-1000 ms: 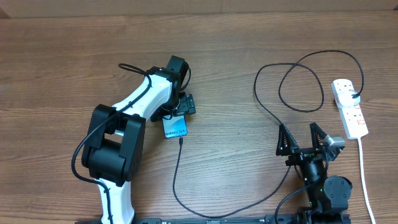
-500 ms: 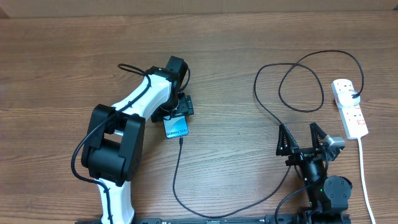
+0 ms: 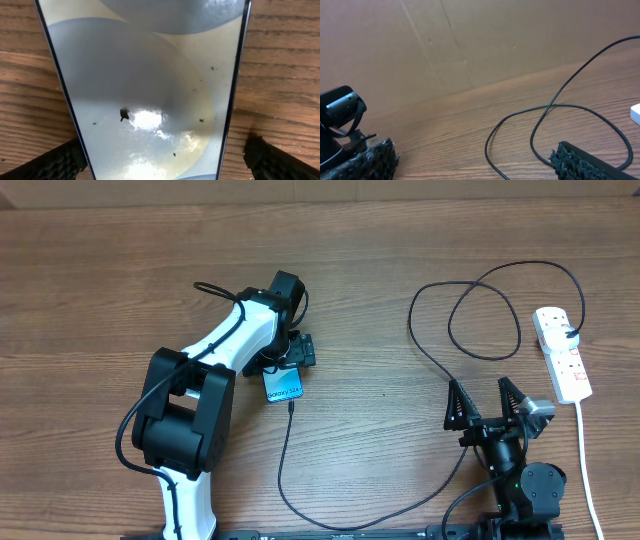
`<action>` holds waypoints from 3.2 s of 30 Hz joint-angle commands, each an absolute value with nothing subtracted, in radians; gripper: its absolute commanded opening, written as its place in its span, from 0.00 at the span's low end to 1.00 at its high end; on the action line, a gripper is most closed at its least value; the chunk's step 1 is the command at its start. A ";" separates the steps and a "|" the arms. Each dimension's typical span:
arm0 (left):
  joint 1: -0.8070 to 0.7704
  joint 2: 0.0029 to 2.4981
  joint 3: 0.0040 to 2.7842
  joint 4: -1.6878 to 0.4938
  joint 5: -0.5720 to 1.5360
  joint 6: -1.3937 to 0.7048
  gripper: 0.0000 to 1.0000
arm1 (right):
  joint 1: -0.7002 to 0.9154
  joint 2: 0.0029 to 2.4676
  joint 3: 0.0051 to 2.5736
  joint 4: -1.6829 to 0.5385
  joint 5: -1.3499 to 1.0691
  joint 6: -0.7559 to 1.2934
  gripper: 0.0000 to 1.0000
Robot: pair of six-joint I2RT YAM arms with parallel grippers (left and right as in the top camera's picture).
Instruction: Plug charger to phone and switch on socket
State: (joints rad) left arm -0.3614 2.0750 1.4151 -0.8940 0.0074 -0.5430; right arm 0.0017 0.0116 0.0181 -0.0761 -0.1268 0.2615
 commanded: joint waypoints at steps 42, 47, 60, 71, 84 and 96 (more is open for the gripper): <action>-0.361 2.171 1.357 -0.870 0.071 -0.517 1.00 | 0.006 0.003 0.008 -0.072 -0.125 0.262 1.00; -0.361 2.171 1.356 -0.868 0.071 -0.518 1.00 | 0.006 0.003 0.008 -0.072 -0.125 0.262 1.00; -0.361 2.171 1.356 -0.867 0.071 -0.521 1.00 | 0.006 0.003 0.008 -0.062 -0.252 0.263 1.00; -0.342 2.171 1.357 -0.913 0.080 -0.605 1.00 | 0.004 0.030 0.038 -0.089 -0.418 0.315 1.00; -0.324 2.171 1.357 -0.885 0.160 -0.596 0.90 | 0.004 0.519 0.525 -0.356 -0.360 0.258 1.00; -0.323 2.171 1.357 -0.855 0.124 -0.564 0.74 | 0.004 0.858 0.716 -0.303 -0.671 0.319 1.00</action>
